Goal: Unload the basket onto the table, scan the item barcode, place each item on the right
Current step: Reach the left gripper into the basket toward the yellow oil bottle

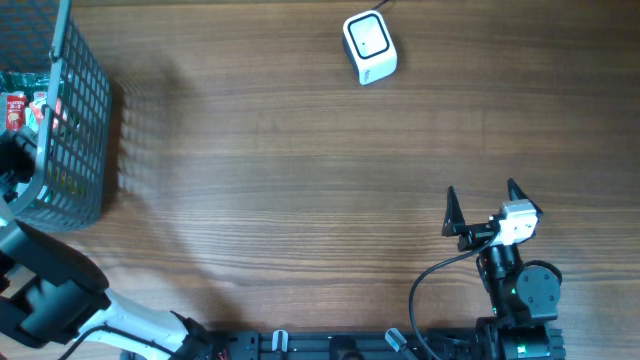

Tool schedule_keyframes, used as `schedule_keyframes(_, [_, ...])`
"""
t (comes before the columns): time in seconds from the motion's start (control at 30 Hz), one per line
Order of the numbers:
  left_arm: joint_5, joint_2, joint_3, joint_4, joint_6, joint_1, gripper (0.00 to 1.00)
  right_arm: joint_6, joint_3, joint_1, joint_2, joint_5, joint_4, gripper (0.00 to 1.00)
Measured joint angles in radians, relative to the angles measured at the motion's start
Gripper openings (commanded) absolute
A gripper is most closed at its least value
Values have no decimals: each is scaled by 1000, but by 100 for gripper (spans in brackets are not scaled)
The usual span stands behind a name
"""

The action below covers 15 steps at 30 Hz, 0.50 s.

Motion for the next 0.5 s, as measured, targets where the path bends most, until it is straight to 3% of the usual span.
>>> schedule_keyframes(0.03, [10,0,0,9,10,0,70,0,0,0,0,0,0,100])
schedule_keyframes(0.5, [60,29,-1,22,34,-2,59,0,0,0,0,0,0,100])
